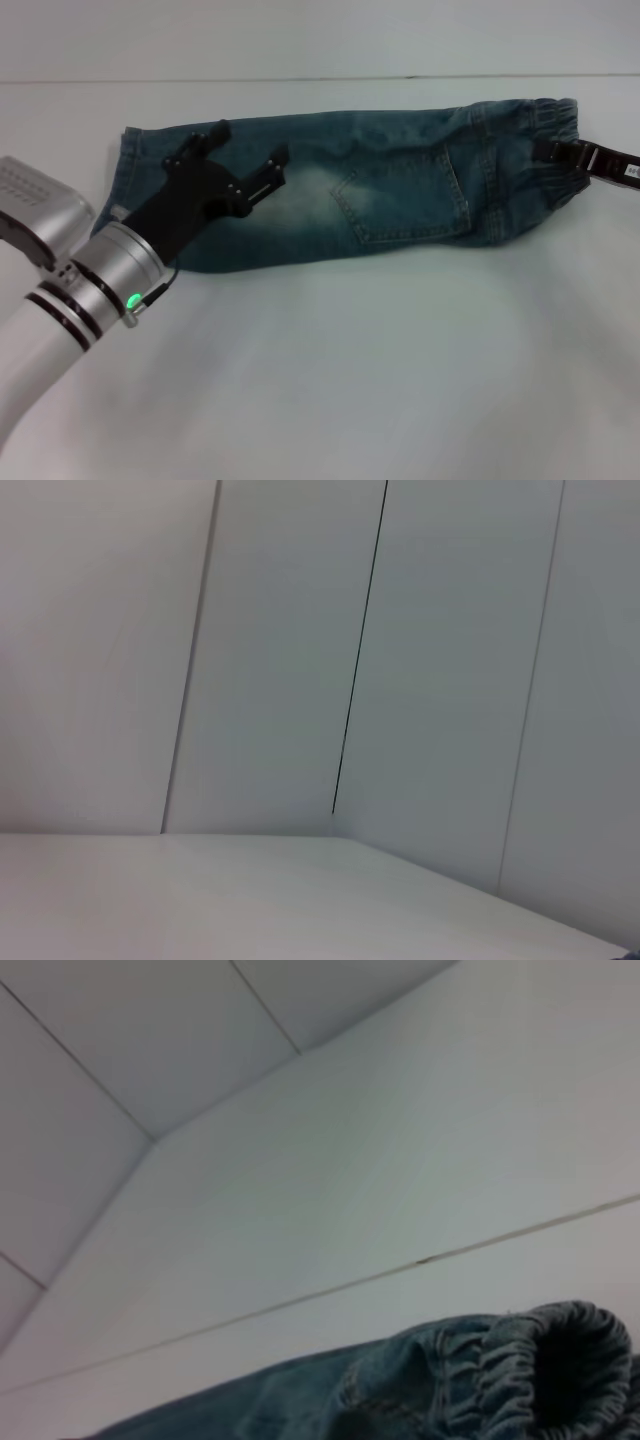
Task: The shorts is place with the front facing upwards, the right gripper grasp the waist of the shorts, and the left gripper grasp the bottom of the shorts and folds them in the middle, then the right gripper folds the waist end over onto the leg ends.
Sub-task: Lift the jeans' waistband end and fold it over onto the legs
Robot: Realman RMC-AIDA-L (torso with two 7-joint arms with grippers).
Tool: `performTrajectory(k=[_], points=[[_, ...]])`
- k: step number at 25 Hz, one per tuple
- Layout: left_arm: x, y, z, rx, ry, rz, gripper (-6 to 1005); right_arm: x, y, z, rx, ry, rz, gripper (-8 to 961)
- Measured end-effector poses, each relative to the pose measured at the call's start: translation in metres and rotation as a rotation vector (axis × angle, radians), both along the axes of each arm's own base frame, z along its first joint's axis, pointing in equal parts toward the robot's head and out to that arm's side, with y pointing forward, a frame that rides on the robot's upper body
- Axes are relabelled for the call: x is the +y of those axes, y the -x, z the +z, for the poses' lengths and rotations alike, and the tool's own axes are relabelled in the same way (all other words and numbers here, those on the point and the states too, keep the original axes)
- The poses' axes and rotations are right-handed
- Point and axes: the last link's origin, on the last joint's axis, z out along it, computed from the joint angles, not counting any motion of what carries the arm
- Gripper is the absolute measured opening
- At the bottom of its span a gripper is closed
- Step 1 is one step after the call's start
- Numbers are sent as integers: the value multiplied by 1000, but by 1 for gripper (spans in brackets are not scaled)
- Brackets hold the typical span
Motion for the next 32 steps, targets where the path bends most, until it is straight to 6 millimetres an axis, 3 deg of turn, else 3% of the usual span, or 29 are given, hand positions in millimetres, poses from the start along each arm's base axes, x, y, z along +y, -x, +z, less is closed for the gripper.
performTrajectory(k=[8,13,16,24,32], points=[[-4,-17,-25,-55,-15,68,862,-19,1,19,80,15,25,114],[-11,-33,-45,57,-98,71,652,-29,7,29,133,56,42,114],[-13,-39,-57,150,-102,60,587,-33,14,38,166,76,65,113],[-14,-36,-72,245,-21,73,412,-36,53,64,229,109,180,113],[-22,-39,-82,284,37,24,85,-12,115,94,238,94,364,114]])
